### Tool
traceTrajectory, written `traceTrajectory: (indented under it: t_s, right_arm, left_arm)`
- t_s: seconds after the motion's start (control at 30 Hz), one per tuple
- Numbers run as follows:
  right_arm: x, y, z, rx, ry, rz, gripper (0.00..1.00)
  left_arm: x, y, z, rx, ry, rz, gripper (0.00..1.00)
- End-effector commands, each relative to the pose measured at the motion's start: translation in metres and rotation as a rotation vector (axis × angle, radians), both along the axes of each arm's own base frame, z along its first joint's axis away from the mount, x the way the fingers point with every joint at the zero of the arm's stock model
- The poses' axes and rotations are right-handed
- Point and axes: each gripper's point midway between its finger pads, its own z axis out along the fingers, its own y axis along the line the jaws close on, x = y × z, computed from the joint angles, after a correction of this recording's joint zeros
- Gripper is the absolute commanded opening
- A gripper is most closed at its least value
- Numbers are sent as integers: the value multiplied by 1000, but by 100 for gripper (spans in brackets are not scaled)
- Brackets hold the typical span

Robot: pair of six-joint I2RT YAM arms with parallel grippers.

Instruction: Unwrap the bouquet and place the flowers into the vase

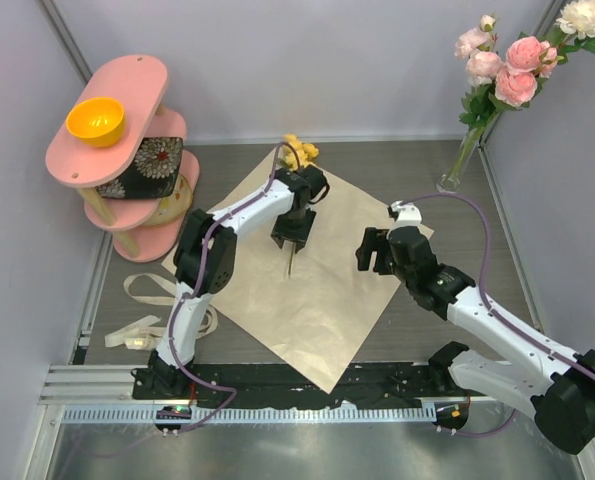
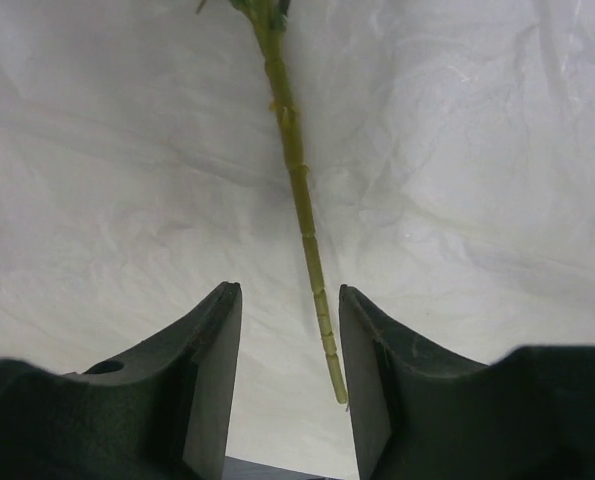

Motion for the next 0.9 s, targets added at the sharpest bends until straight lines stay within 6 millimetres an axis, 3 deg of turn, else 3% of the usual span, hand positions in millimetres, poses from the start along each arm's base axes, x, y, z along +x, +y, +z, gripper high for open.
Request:
traceTrajectory:
  t_s: [0.0,0.2,0.57,0.67,0.7,0.8,0.87]
  right_arm:
    - [7,7,9,23,-32,14,78]
    - [8,9,9,25,-26,18,78]
    - [9,13,13,47,-15,14,78]
    - [9,14,14,54,-13,13,78]
    - [10,15,12,54,-7,13,78]
    - [10,17,12,56,5,15,78]
    - [12,19,15,62,6,15,78]
  left_arm:
    - [-7,-5,-4,1,3,-20,40]
    - [-7,-3,-8,11,2,-35,29]
    - [-12,-8,-25,-13,43,-57,27]
    - [-11,-10,-27,-25,48,-69,20]
    - [-10,-12,-22,-33,35,-70,11]
    - [-2,-9,-6,-30,-30,-67,0]
    - [6,-8,23,-50,-111,-60,0]
